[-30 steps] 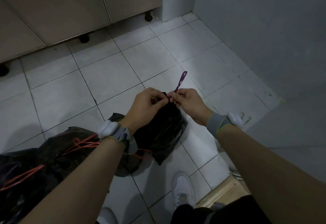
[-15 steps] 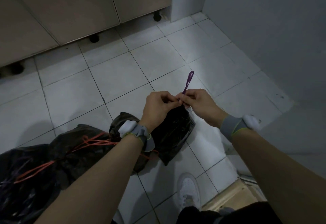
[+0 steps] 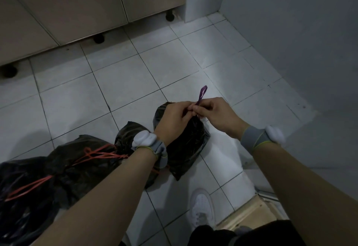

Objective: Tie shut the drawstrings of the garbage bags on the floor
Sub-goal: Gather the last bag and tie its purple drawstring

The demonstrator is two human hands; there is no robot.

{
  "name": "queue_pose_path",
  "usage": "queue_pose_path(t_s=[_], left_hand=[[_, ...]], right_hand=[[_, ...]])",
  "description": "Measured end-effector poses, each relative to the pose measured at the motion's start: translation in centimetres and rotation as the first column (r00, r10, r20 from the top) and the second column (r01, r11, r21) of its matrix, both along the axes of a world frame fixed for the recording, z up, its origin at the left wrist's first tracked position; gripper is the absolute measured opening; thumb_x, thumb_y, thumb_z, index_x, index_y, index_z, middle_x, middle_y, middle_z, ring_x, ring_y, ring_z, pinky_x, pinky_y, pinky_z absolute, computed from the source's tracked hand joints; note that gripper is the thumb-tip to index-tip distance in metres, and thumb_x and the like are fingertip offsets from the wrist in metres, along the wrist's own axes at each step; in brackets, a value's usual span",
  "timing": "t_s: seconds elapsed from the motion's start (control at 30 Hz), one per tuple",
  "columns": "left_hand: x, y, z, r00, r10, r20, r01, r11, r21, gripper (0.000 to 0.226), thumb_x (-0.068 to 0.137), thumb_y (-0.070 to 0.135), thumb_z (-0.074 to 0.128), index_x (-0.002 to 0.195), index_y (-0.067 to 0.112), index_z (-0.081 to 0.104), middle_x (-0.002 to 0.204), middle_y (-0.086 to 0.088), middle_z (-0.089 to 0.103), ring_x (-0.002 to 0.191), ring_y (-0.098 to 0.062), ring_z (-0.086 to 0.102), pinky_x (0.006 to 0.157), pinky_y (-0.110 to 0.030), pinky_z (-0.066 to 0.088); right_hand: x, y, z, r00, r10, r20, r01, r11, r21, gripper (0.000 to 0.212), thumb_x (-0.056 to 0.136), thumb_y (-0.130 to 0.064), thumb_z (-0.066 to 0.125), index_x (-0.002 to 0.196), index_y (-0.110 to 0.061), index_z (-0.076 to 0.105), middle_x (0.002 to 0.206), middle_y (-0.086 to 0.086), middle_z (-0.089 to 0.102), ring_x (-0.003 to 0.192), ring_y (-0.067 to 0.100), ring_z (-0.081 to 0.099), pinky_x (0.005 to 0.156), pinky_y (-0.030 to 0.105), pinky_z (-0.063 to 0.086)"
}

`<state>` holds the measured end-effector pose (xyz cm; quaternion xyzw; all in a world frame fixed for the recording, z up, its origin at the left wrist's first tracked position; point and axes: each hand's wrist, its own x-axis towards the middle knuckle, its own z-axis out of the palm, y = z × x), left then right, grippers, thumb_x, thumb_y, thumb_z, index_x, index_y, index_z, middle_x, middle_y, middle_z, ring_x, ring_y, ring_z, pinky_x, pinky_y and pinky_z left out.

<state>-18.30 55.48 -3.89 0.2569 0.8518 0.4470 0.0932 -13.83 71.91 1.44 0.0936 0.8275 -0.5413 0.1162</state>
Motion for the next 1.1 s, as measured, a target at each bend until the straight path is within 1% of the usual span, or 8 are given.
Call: queue_pose_path(t_s=[0.1,0.2,0.33,0.43,0.7,0.87,1.03,1.1], left_hand=[[-0.1,-0.3,0.0,0.995,0.020,0.095,-0.020,1.000,0.005,0.014,0.099,0.014,0.064,0.096,0.013,0.078,0.062,0.019,0.064,0.060,0.012,0.061,0.063,-0.003,0.040],[-0.4,-0.6,0.4,0.972,0.042,0.233,-0.064,0.994,0.090,0.013,0.097,0.015,0.069,0.092,0.019,0.080,0.063,0.010,0.071,0.051,0.003,0.061,0.053,-0.012,0.048],[-1.3,-1.2,1.1,0.903,0.034,0.428,-0.145,0.963,0.229,0.013,0.085,0.003,0.081,0.096,0.011,0.083,0.082,-0.008,0.081,0.073,-0.015,0.075,0.064,-0.027,0.060],[-1.6,-1.7,1.2,0.876,-0.013,0.481,-0.118,0.964,0.240,0.021,0.082,-0.001,0.082,0.101,0.007,0.083,0.091,-0.003,0.083,0.086,-0.011,0.079,0.079,-0.019,0.060],[-1.5,-1.9,1.7,0.993,0.021,0.115,-0.023,1.000,0.008,0.011,0.083,0.018,0.085,0.092,0.025,0.084,0.079,0.024,0.076,0.080,0.010,0.073,0.079,-0.008,0.054],[-1.2,-1.6,1.8,0.997,0.007,-0.082,-0.015,0.995,-0.101,0.008,0.085,0.023,0.083,0.092,0.021,0.079,0.087,0.007,0.076,0.081,-0.010,0.071,0.080,-0.028,0.058],[-1.9,-1.9,2.1,0.981,-0.081,-0.178,0.048,0.982,-0.183,0.014,0.088,0.019,0.080,0.102,0.019,0.084,0.089,0.001,0.074,0.081,-0.012,0.064,0.071,-0.015,0.041],[-2.1,-2.2,2.3,0.977,-0.104,-0.185,0.066,0.977,-0.201,0.015,0.091,0.016,0.077,0.105,0.015,0.084,0.091,-0.004,0.073,0.084,-0.018,0.067,0.076,-0.023,0.047]], right_hand=[[0.0,0.2,0.0,1.000,0.004,0.001,-0.004,1.000,-0.017,0.020,0.100,-0.019,0.061,0.105,-0.012,0.078,0.088,0.001,0.077,0.073,-0.001,0.062,0.078,0.014,0.051],[0.1,0.4,0.0,1.000,0.000,0.007,0.000,1.000,-0.020,0.020,0.100,-0.019,0.060,0.104,-0.013,0.078,0.092,0.006,0.077,0.079,0.006,0.064,0.086,0.025,0.054],[0.2,0.4,-0.1,1.000,-0.024,0.006,0.024,0.999,-0.027,0.019,0.100,-0.018,0.060,0.103,-0.011,0.078,0.093,0.009,0.077,0.081,0.012,0.063,0.091,0.035,0.054],[0.2,0.4,-0.2,0.999,-0.035,0.013,0.035,0.999,-0.023,0.020,0.100,-0.016,0.060,0.103,-0.009,0.078,0.094,0.010,0.077,0.082,0.011,0.063,0.092,0.034,0.054],[0.1,0.2,-0.3,1.000,0.011,-0.008,-0.010,0.999,0.035,0.019,0.099,-0.019,0.062,0.100,-0.010,0.079,0.094,0.003,0.078,0.097,0.020,0.070,0.088,0.018,0.052],[0.1,0.3,-0.3,1.000,0.022,-0.016,-0.020,0.992,0.127,0.020,0.097,-0.025,0.065,0.089,-0.011,0.079,0.094,0.000,0.078,0.092,0.015,0.070,0.080,0.016,0.050],[0.1,0.4,-0.3,0.999,0.038,-0.006,-0.037,0.989,0.140,0.018,0.097,-0.023,0.065,0.090,-0.013,0.079,0.100,-0.003,0.078,0.100,0.009,0.071,0.094,0.017,0.050],[0.1,0.5,-0.4,0.999,0.039,-0.001,-0.039,0.990,0.134,0.019,0.097,-0.021,0.064,0.094,-0.011,0.079,0.101,-0.005,0.078,0.102,0.007,0.070,0.099,0.020,0.050]])
